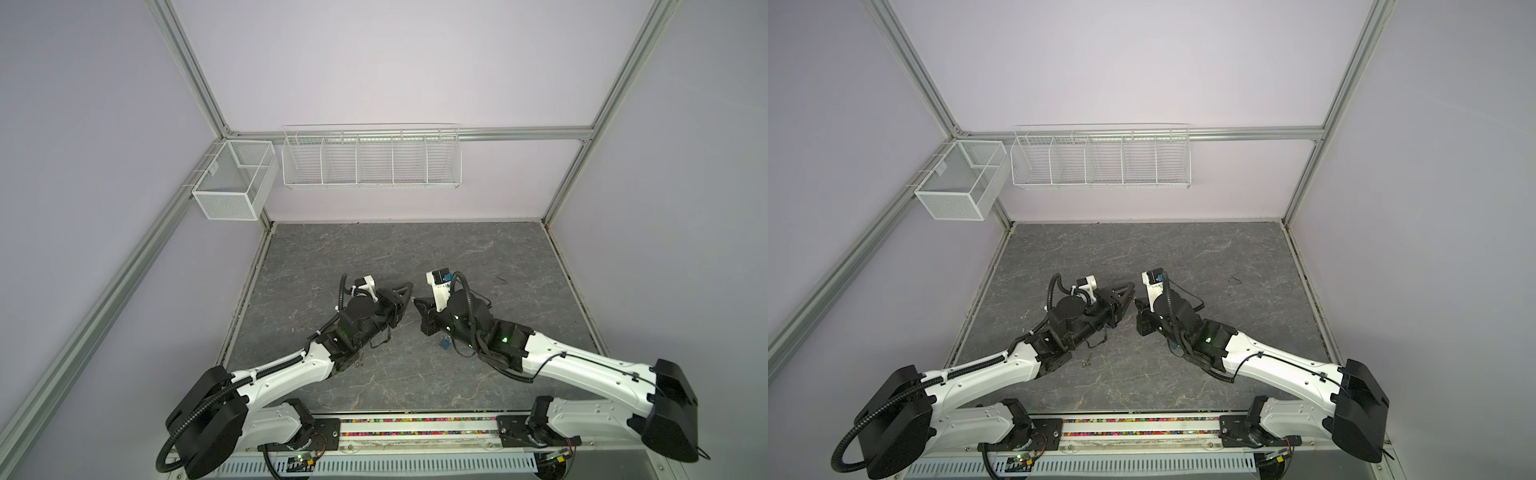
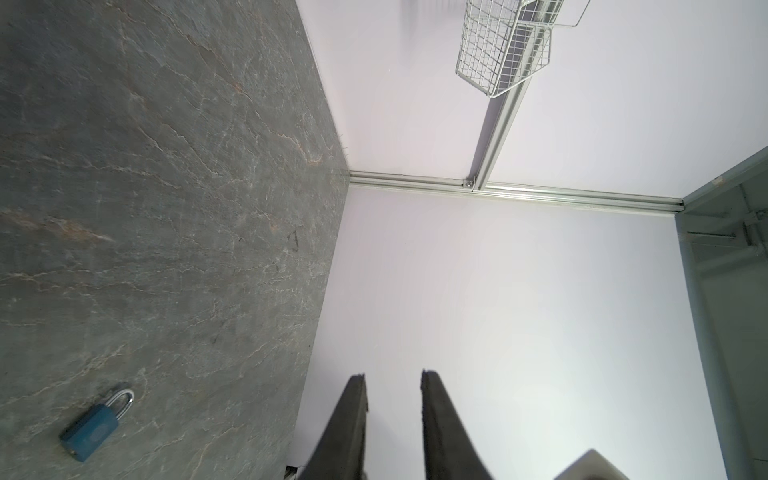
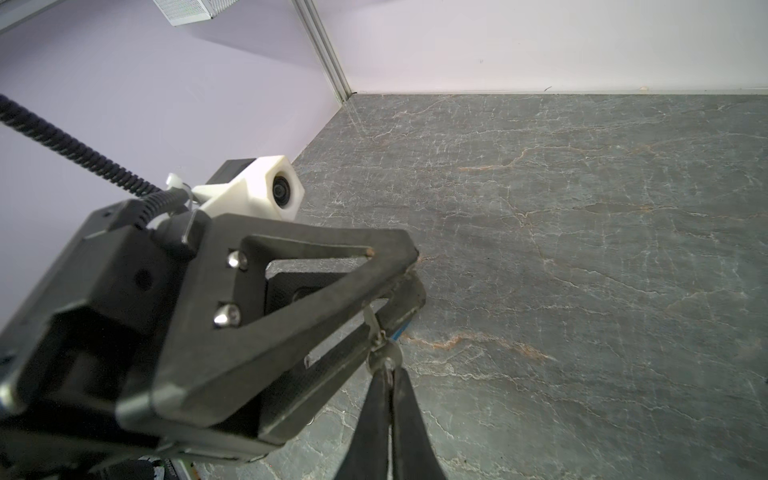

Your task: Unlock with the key

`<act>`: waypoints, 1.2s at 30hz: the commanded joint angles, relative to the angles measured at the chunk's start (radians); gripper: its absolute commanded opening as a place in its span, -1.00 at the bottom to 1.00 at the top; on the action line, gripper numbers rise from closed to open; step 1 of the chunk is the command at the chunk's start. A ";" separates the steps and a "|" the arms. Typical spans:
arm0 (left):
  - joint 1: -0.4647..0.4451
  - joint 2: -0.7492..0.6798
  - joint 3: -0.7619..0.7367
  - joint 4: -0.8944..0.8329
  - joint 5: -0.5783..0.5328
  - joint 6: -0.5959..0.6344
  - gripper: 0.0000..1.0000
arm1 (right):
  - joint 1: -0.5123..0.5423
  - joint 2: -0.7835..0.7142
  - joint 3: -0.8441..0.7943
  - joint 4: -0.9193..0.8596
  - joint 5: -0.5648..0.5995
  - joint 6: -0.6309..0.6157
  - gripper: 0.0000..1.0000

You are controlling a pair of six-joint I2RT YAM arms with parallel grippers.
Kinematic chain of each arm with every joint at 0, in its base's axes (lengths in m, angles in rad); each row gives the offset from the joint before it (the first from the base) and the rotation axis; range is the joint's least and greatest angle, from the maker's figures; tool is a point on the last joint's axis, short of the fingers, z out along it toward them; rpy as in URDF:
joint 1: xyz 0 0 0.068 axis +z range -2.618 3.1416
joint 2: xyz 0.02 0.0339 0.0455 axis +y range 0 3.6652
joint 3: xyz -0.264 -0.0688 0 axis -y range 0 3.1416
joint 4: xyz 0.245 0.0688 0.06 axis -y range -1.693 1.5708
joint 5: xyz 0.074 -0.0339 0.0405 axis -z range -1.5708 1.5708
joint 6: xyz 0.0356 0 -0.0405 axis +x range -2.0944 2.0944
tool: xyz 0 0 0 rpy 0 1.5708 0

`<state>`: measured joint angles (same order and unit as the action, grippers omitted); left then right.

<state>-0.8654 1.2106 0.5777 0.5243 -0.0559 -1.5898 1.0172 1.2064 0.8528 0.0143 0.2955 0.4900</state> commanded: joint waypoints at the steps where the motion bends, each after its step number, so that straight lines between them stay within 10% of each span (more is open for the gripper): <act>1: -0.005 -0.010 -0.007 -0.009 -0.013 -0.005 -0.63 | 0.006 -0.026 0.013 -0.012 0.008 -0.005 -0.87; 14: -0.004 0.003 -0.006 -0.022 -0.005 0.002 -1.00 | 0.007 -0.028 0.020 -0.039 0.021 -0.005 -0.84; 24: 0.014 -0.008 0.028 -0.076 0.006 0.120 -1.00 | -0.010 -0.058 0.071 -0.115 -0.010 0.020 -0.16; 36: 0.155 -0.089 0.143 -0.240 0.208 0.628 -1.00 | -0.273 -0.081 0.129 -0.159 -0.638 0.170 0.04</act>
<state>-0.7254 1.1530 0.6907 0.3096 0.0753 -1.1515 0.7765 1.1378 0.9535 -0.1352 -0.1249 0.6056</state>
